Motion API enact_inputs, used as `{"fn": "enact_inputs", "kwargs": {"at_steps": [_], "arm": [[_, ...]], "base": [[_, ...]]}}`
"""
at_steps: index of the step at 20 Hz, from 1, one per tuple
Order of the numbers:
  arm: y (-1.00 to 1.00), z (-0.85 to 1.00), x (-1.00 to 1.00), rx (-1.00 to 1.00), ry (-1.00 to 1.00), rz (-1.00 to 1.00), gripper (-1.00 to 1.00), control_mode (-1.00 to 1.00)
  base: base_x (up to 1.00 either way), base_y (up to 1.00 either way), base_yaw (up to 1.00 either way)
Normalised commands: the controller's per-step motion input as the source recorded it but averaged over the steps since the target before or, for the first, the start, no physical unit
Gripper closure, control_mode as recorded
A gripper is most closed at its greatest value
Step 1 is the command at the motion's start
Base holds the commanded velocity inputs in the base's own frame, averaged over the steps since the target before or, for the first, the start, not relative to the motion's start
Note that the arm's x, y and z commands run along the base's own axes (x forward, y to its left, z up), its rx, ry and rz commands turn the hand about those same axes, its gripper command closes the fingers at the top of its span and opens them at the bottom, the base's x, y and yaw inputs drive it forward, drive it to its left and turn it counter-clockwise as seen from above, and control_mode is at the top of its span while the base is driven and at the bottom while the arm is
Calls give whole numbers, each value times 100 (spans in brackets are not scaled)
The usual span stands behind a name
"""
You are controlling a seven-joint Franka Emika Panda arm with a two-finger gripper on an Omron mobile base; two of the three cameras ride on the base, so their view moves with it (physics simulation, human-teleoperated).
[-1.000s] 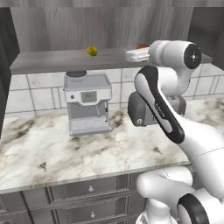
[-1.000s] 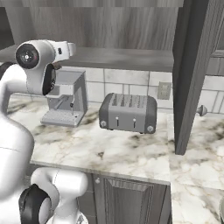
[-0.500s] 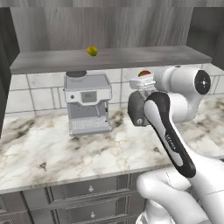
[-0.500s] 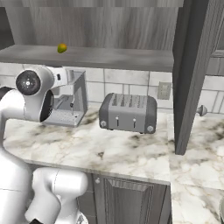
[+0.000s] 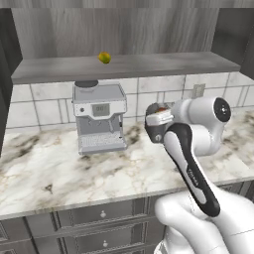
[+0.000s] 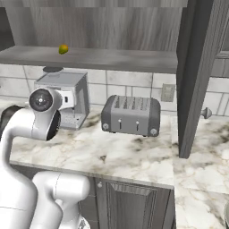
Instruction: Pick the mangos from the cabinet and place them in one bowl. Pick the peach from the sink and place it in the other bowl.
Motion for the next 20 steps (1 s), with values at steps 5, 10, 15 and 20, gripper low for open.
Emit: {"fn": "enact_inputs", "kwargs": {"at_steps": [5,10,15,20], "arm": [[0,-75,0,-4,15,1,100,-100],[0,-38,0,-1,1,0,100,-100],[0,-16,0,0,0,0,100,-100],[0,-10,0,0,0,0,100,-100]], "base": [[0,0,0],[0,0,0],[0,0,0],[0,0,0]]}}
